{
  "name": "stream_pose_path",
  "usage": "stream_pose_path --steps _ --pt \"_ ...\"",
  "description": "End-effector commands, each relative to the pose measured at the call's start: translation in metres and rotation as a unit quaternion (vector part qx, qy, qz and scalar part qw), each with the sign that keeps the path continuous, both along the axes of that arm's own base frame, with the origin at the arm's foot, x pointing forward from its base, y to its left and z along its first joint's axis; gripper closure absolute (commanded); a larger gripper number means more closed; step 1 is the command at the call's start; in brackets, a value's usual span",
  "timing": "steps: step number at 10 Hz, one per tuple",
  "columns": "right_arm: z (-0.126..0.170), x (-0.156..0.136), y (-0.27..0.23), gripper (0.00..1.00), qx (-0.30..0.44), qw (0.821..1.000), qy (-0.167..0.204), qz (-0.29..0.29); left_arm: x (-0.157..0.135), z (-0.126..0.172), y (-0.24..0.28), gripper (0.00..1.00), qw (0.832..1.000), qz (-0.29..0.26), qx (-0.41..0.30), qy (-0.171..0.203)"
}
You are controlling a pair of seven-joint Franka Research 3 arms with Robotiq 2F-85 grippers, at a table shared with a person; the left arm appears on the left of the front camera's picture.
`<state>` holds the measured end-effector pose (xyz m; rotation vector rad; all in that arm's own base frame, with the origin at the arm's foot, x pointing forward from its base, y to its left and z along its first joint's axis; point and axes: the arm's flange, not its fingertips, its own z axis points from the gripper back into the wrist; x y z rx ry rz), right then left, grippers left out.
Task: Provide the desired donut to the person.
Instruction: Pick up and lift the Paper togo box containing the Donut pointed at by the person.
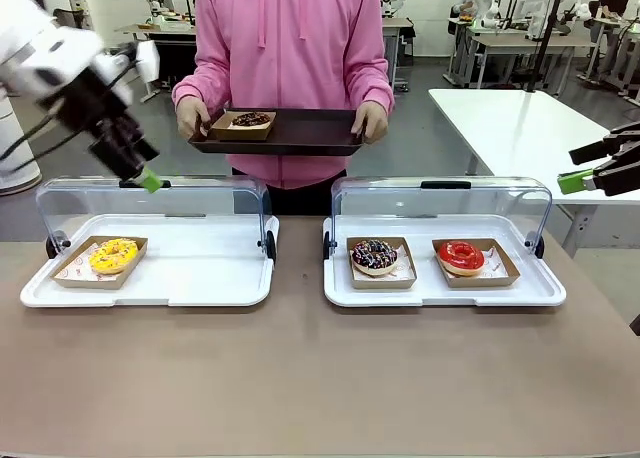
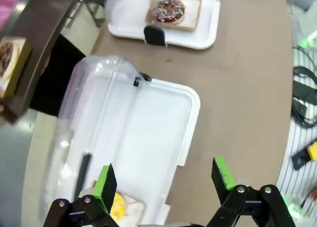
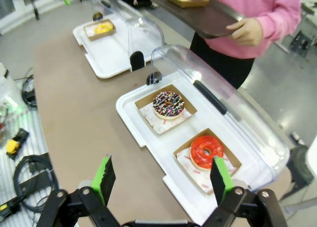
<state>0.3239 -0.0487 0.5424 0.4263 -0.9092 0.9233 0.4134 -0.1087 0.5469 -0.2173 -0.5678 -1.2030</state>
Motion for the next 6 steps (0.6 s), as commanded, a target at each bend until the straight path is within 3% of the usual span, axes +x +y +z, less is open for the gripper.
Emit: stream_pose_path --steps 1,4,6 --pt "-0.001 0.002 0.0 0.0 0.005 1.0 -0.002 0.004 -0.05 -0.032 0.022 0.0 0.996 0.064 -0.036 -0.043" --pt "-0.001 0.002 0.0 0.0 0.005 1.0 -0.002 0.004 -0.087 -0.053 0.07 0.0 0.989 0.096 -0.101 -0.049" --pt "-0.001 0.002 0.0 0.0 0.005 1.0 -0.002 0.004 -0.095 -0.059 0.101 0.0 0.985 0.11 -0.124 -0.054"
